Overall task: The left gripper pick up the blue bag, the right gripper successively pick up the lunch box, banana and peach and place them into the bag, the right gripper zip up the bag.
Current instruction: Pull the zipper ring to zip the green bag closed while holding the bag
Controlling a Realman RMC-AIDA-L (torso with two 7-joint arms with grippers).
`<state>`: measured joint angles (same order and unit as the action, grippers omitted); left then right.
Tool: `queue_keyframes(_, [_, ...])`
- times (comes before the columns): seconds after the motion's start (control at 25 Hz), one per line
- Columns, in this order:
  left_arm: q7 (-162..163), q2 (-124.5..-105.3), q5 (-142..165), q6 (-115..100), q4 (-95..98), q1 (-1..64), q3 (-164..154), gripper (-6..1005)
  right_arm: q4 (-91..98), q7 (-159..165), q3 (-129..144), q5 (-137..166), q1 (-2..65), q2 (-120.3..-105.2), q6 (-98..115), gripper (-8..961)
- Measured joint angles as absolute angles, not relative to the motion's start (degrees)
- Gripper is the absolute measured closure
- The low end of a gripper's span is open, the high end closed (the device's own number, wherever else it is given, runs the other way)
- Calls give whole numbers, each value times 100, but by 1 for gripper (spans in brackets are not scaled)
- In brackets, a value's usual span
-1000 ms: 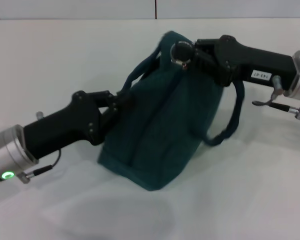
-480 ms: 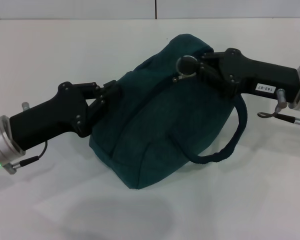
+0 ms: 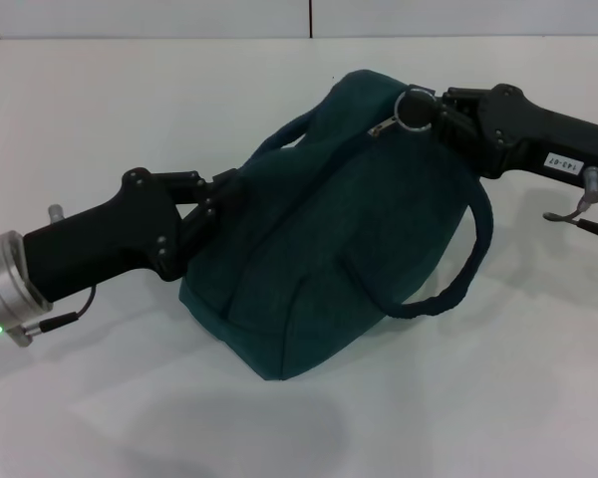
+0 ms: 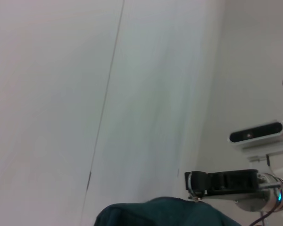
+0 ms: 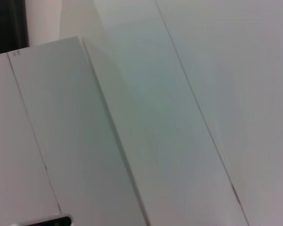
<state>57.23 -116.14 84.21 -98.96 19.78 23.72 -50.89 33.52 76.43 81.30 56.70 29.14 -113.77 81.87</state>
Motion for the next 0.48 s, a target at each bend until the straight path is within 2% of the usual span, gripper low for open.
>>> queue_keyframes(0.48, [5721,-11605,8501,-9904,1978,2356,-5063,948,3339,7423,7983,5676,2914,-11422,7897,941])
